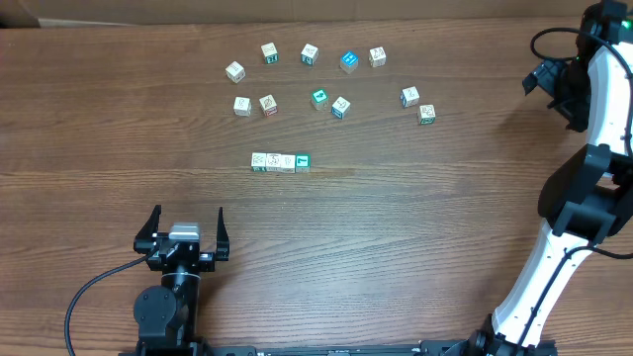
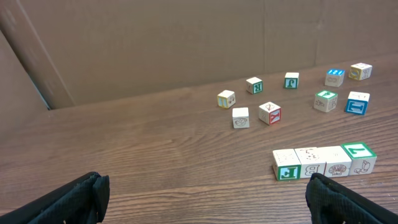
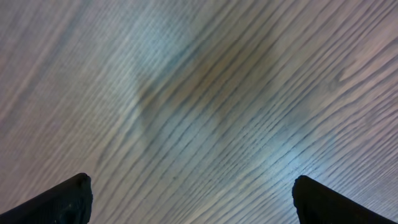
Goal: Form a horizontal line
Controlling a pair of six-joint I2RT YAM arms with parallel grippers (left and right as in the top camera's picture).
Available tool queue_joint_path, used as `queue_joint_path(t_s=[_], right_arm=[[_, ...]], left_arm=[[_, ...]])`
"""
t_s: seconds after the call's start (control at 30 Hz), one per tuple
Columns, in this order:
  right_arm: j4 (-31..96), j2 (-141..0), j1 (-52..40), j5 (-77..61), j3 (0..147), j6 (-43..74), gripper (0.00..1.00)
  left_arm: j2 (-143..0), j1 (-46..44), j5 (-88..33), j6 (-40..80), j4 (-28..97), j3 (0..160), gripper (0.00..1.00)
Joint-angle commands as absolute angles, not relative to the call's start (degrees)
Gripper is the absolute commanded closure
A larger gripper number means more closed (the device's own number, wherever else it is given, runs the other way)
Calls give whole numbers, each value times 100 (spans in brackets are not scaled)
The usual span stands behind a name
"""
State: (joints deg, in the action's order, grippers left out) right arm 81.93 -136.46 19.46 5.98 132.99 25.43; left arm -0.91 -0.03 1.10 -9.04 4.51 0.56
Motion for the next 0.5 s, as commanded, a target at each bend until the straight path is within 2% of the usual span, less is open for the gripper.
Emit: queue_joint_path(t_s=[0.0, 0.33, 0.47], right_arm=[[8034, -13437, 1935, 589, 12916, 2521, 0], [5345, -12162, 1946, 589, 9773, 2521, 0], [4969, -11778, 1946, 589, 8949, 2521, 0]], left_arm=[[-25, 1, 148, -1011, 427, 27, 1], [-25, 1, 145, -1011, 427, 27, 1], [-25, 1, 145, -1011, 427, 27, 1]])
